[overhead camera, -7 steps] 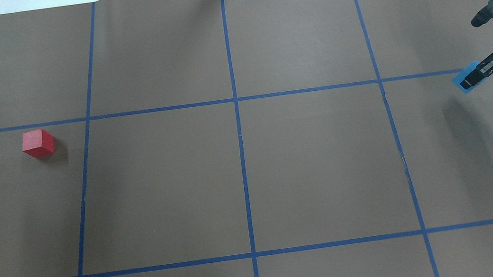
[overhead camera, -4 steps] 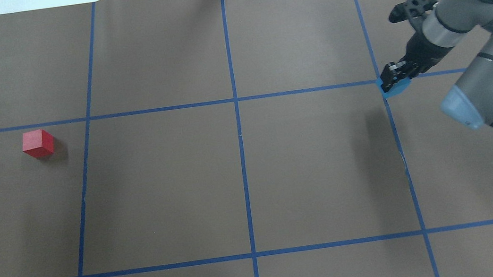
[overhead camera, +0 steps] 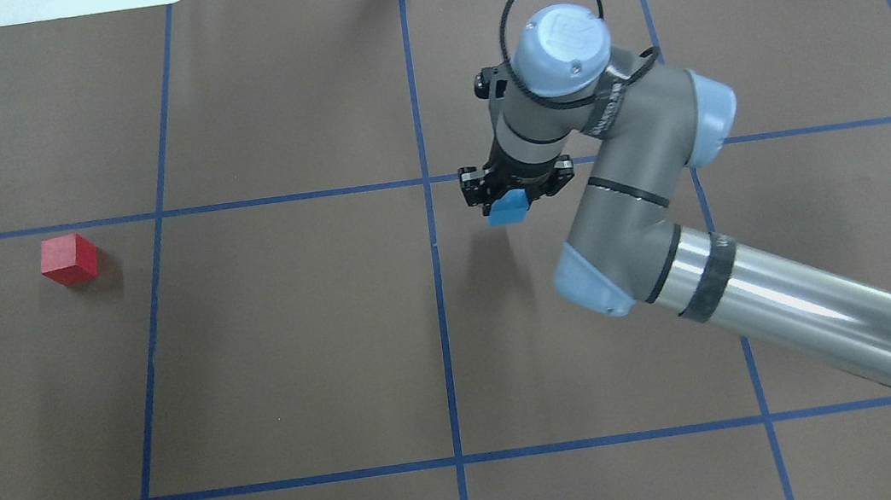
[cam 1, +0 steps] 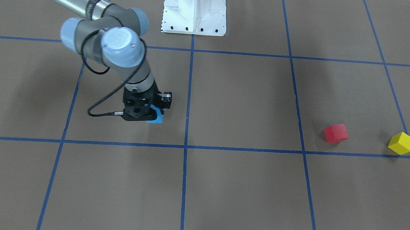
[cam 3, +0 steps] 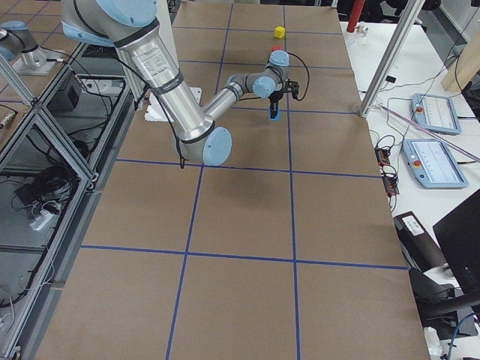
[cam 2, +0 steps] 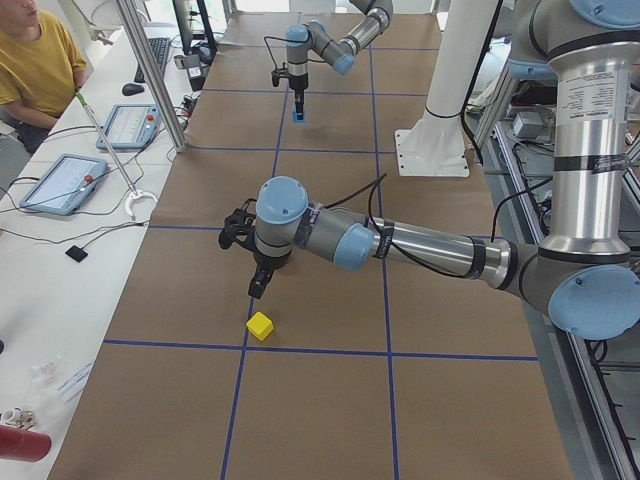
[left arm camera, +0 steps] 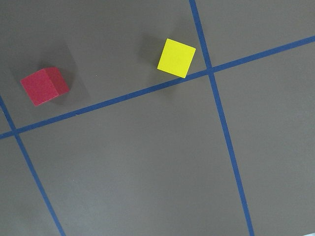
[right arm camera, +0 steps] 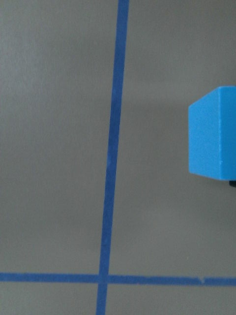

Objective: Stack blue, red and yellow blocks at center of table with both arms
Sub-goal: 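Carry the blue cube with the right gripper to the table center, then open the right gripper, release the blue cube, and withdraw the arm, then lower the left gripper onto the red cube and close it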

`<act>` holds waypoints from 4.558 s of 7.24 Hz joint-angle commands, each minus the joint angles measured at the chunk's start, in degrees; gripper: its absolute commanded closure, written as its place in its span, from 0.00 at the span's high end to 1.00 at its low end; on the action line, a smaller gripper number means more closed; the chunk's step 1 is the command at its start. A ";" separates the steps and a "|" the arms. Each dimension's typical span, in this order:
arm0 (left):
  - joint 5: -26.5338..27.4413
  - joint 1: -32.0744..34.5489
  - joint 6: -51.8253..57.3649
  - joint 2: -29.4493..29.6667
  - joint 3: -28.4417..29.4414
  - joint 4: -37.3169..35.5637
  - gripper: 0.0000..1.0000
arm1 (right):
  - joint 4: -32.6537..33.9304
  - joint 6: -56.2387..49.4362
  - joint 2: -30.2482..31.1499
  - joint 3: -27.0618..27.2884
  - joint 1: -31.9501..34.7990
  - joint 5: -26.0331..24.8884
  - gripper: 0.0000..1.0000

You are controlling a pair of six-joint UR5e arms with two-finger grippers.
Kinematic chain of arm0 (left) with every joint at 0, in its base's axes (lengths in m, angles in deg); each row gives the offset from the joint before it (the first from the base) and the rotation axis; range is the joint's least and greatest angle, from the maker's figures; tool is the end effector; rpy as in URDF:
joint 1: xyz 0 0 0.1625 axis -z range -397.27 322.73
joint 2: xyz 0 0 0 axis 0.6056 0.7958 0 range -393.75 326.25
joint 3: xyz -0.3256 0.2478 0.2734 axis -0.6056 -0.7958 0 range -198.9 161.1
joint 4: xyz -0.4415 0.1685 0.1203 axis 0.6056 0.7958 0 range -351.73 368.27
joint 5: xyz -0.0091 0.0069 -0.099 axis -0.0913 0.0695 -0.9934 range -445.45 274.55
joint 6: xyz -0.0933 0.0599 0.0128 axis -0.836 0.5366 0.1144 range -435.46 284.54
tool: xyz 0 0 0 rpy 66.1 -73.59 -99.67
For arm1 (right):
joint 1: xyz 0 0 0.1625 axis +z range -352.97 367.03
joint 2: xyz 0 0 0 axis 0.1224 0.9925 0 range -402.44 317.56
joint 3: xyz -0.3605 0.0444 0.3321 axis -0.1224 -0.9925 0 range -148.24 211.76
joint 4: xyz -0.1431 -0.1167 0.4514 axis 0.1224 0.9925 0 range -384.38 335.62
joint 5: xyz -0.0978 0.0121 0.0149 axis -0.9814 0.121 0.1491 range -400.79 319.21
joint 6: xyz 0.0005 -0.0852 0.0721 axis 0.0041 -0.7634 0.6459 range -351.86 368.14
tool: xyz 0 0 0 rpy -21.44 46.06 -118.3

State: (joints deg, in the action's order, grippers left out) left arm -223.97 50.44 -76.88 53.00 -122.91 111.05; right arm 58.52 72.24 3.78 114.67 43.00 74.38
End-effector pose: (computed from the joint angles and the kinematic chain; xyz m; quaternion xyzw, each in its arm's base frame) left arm -0.0275 -0.5553 0.5942 0.1729 0.4080 0.0906 0.8919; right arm -0.6444 -0.5738 0.2415 0.0137 -0.4161 -0.0014 0.9092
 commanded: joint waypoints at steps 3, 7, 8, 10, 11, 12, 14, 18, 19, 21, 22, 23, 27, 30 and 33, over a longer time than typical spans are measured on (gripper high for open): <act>0.00 0.00 0.02 0.00 -0.05 0.05 1.00 | 0.07 5.07 -6.93 -6.45 -6.87 -6.00 0.28; 0.00 0.00 -0.07 0.00 -0.05 0.05 1.00 | -0.02 4.63 -6.40 -6.18 -7.93 -10.05 0.99; 0.00 0.00 0.02 0.00 -0.05 0.14 1.00 | 0.07 4.46 -6.49 -5.40 -7.67 -9.88 0.99; -0.26 0.00 0.19 0.00 -0.22 0.92 1.00 | 0.33 3.58 -6.32 -2.33 -1.64 -5.69 0.99; -0.61 -0.08 0.28 -0.26 0.12 6.41 1.00 | 1.90 -0.25 -5.88 -1.18 3.10 -1.83 0.99; -0.53 -2.35 -1.54 -0.44 0.30 9.42 1.00 | 5.14 -7.08 -3.53 2.14 8.10 1.26 0.99; 0.17 -7.98 -17.62 -0.35 0.30 10.33 1.00 | 7.19 -23.06 5.94 8.30 19.17 8.54 0.99; 17.00 -28.42 -46.08 4.29 1.43 13.06 1.00 | 7.19 -61.81 21.68 8.06 39.66 17.53 0.99; 18.53 -31.52 -47.95 6.65 4.58 13.41 1.00 | 7.19 -69.39 25.38 7.97 43.10 18.42 0.99; 18.54 -33.48 -48.15 10.96 10.03 13.58 1.00 | 7.19 -79.79 31.01 8.06 48.29 20.09 0.99; 18.54 -33.66 -48.06 13.25 12.93 13.67 1.00 | 7.19 -81.22 32.43 8.06 49.28 20.18 0.99; 18.46 -33.66 -47.62 14.31 14.87 13.93 1.00 | 7.10 -81.24 32.71 8.06 49.46 20.18 0.99; 18.54 -37.08 -47.27 14.68 16.83 14.03 0.59 | 7.19 -81.06 32.71 8.06 49.37 20.01 0.99; 17.84 -37.00 -47.18 15.11 14.65 13.15 0.00 | 7.10 -81.06 32.71 8.06 49.37 20.10 0.99; 18.10 -36.82 -47.27 22.90 12.00 5.19 0.00 | 7.19 -81.06 32.97 7.97 49.46 20.10 0.99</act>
State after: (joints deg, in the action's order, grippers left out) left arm -206.01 13.62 -124.12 72.09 -109.94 120.44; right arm 65.59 -8.82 36.59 122.72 92.38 94.48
